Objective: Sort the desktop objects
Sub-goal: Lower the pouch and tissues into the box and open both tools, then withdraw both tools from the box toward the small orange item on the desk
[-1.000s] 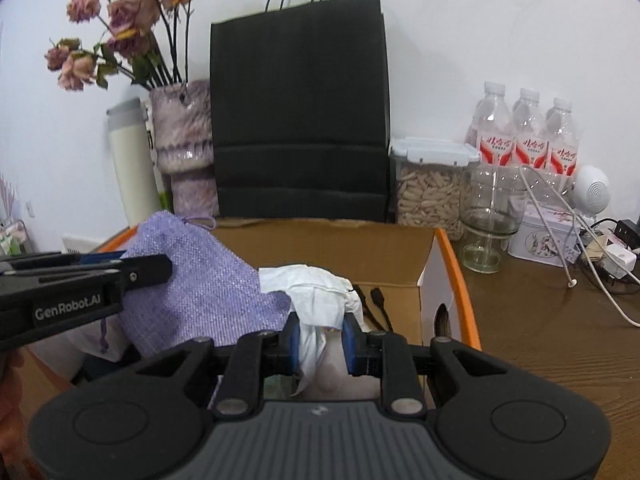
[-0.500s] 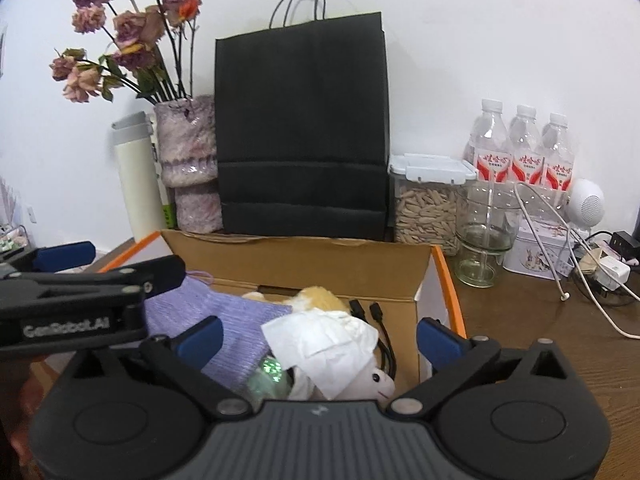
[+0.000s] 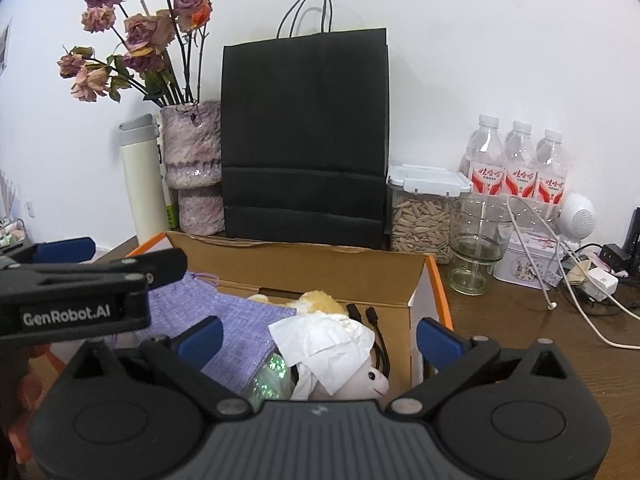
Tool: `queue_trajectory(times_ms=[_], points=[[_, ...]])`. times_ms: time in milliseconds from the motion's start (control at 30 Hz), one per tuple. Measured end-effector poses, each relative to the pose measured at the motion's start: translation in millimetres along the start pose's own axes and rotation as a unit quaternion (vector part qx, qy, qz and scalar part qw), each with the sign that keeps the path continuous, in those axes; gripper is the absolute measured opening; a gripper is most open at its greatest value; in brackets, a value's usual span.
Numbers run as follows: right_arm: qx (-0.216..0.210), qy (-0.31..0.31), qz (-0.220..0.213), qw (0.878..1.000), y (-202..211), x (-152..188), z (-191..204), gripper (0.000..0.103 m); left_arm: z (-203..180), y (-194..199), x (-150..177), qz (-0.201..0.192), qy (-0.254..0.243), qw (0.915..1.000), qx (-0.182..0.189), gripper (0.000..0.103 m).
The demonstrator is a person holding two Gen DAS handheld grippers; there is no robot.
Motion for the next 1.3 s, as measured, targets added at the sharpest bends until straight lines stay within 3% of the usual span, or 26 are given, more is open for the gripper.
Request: queue_trajectory(times_ms=[400, 633, 967, 1300], points=[[0.016, -0.008, -0.012, 1.000, 53, 10, -6, 0.103, 17, 52, -6, -0.004, -0.002, 0.9999, -0.011, 0.103], [0.035, -0.009, -0.009, 0.999, 86, 25, -19, 0.103, 34, 77, 0, 0.013, 0.006, 0.9997, -0.021, 0.103], [0.068, -0.003, 0.024, 0.997, 110, 65, -48, 0.103, 57, 103, 28, 0.059, 0.004, 0.9975, -0.039, 0.103], [0.081, 0.015, 0.085, 0.993, 106, 106, -69, 0.103, 68, 102, 73, 0.137, -0.008, 0.9897, -0.040, 0.103]])
Point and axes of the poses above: each gripper's, at about its wrist camera, not at the fingertips, and y roughly against the way its jaws point, z to its left, x to its underside, the point moved 9 cm from there along -y, roughly the way its jaws point, and after that the axes turned 3 degrees about x, right-handed, at the moved point
